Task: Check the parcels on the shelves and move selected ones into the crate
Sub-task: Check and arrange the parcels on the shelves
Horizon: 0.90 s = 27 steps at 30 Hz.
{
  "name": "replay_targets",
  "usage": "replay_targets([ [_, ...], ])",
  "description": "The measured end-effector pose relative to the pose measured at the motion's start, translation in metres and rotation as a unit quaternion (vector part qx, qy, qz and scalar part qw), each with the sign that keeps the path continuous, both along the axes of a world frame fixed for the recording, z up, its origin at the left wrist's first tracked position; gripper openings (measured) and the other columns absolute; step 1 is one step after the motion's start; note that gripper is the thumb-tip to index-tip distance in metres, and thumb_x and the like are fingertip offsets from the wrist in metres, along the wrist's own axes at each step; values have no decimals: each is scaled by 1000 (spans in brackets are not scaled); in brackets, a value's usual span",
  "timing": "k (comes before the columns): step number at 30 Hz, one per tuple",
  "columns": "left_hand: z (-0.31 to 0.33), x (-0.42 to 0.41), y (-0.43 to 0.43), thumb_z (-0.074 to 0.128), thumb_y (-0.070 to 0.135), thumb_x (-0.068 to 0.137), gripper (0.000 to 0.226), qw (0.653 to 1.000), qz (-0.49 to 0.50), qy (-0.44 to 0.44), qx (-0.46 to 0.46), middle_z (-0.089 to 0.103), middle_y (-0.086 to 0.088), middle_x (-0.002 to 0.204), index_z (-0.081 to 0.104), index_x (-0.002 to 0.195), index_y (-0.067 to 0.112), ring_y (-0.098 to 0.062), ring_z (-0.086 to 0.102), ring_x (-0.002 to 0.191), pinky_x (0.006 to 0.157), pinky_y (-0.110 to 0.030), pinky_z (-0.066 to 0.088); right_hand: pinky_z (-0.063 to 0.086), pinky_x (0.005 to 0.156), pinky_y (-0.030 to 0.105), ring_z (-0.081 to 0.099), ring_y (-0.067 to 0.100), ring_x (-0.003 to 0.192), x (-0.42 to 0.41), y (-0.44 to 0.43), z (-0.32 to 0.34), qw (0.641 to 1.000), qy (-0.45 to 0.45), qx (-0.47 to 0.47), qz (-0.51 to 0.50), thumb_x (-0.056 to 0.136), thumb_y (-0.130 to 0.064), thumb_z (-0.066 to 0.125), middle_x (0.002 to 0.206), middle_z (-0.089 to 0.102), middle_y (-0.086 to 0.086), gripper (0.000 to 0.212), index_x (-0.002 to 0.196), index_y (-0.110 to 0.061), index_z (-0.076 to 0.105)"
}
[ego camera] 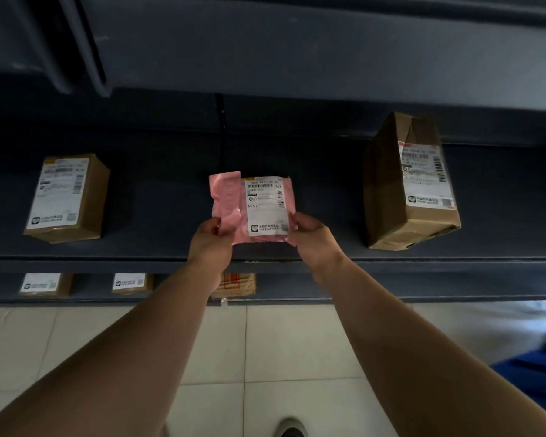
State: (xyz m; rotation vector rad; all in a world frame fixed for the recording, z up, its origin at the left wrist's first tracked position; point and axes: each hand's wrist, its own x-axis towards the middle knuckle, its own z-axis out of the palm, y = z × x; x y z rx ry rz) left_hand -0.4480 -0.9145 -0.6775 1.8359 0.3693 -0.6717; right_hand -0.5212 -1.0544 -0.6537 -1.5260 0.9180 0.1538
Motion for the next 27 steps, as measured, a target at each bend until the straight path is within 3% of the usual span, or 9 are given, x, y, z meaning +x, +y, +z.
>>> replay_targets([
  [3, 6, -5, -5, 56, 27, 93, 15, 999, 20, -23, 31, 66, -7, 99, 60, 105, 19, -23, 63, 84, 62, -31, 46, 58, 79, 29, 67, 15, 87, -12, -3, 15, 999, -20, -16, -32, 96, -4, 51, 92, 66, -14, 26, 112, -22, 62],
  [5, 16, -14, -10, 56, 22, 93, 16, 996, 61, -50, 41, 64, -5, 96, 58, 107, 14, -17, 59, 76, 55, -25, 41, 50, 53, 9, 60, 4, 72, -25, -10, 27, 996, -34, -43, -76, 95, -3, 52, 94, 63, -12, 32, 122, -19, 61],
  [7, 24, -24, -16, 55, 18, 91, 21, 990, 86, -98, 53, 62, -3, 102, 56, 112, 15, -19, 62, 83, 55, -23, 40, 44, 45, 7, 57, 1, 61, -42, -21, 40, 988, -58, -89, -109, 95, -5, 53, 88, 65, -9, 30, 119, -18, 65],
  [10, 43, -43, -38, 54, 8, 89, 34, 986, 78, -144, 27, 58, -3, 122, 54, 122, 16, -21, 61, 105, 72, -26, 51, 47, 48, 10, 58, -2, 52, -67, -45, 62, 970, -96, -154, -164, 93, -7, 57, 75, 64, -10, 21, 105, -16, 71],
  [13, 67, -66, -72, 54, 2, 90, 36, 990, 62, -126, -25, 54, -4, 128, 52, 125, 12, -21, 54, 115, 93, -31, 49, 58, 72, 23, 63, 3, 69, -89, -80, 79, 938, -97, -232, -238, 90, -10, 59, 80, 64, -16, 16, 95, -17, 72],
  [16, 78, -81, -111, 56, 12, 92, 38, 994, -18, -90, -61, 56, -5, 129, 51, 129, 15, -15, 54, 113, 86, -20, 38, 58, 83, 40, 68, 13, 82, -104, -117, 81, 926, -76, -252, -272, 91, -17, 58, 88, 70, -7, 16, 102, -20, 69],
  [21, 79, -93, -168, 51, 29, 98, 53, 986, -148, -30, -76, 40, 0, 151, 34, 148, 21, -18, 41, 135, 103, -26, 32, 47, 92, 26, 60, 12, 103, -113, -160, 70, 958, -48, -129, -252, 94, -17, 57, 121, 65, 1, 37, 132, -13, 56],
  [24, 74, -93, -196, 49, 33, 98, 52, 986, -151, 0, -69, 41, 0, 150, 33, 148, 23, -21, 42, 135, 101, -26, 33, 41, 84, 20, 54, 9, 107, -110, -173, 58, 970, -51, -56, -232, 97, -20, 54, 128, 59, 2, 43, 139, -13, 49],
  [27, 66, -89, -214, 50, 35, 98, 49, 986, -133, 18, -95, 50, 2, 141, 37, 145, 29, -20, 49, 125, 97, -29, 40, 47, 76, 18, 60, 13, 107, -106, -181, 47, 977, -68, 7, -202, 97, -26, 53, 126, 62, 0, 42, 138, -18, 50],
])
